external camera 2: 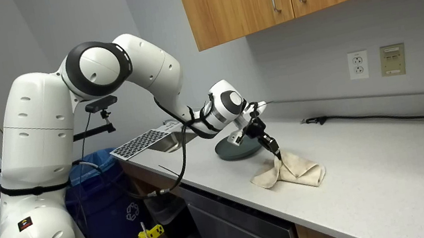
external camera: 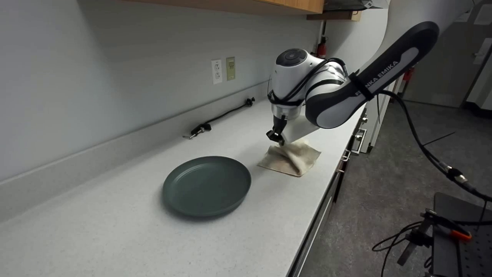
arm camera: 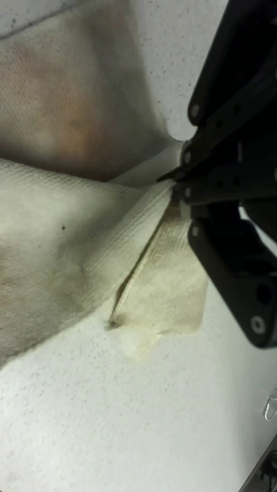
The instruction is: Fold the cloth on the table
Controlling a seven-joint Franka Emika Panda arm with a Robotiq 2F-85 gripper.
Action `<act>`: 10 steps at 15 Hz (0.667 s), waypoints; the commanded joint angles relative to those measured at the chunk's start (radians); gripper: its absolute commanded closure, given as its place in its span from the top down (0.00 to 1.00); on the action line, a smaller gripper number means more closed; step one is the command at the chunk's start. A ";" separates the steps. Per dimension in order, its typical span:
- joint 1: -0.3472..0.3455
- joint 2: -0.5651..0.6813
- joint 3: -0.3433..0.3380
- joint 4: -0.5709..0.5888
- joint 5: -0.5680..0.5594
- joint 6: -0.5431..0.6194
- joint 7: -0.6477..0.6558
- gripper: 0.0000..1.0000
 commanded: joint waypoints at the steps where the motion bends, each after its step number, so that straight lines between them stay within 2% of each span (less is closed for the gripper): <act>1: 0.001 0.012 -0.014 0.008 0.064 0.019 -0.084 0.29; 4: 0.013 0.005 -0.033 0.000 0.081 0.025 -0.113 0.50; 10: 0.060 -0.011 -0.106 -0.016 -0.007 0.138 -0.056 0.95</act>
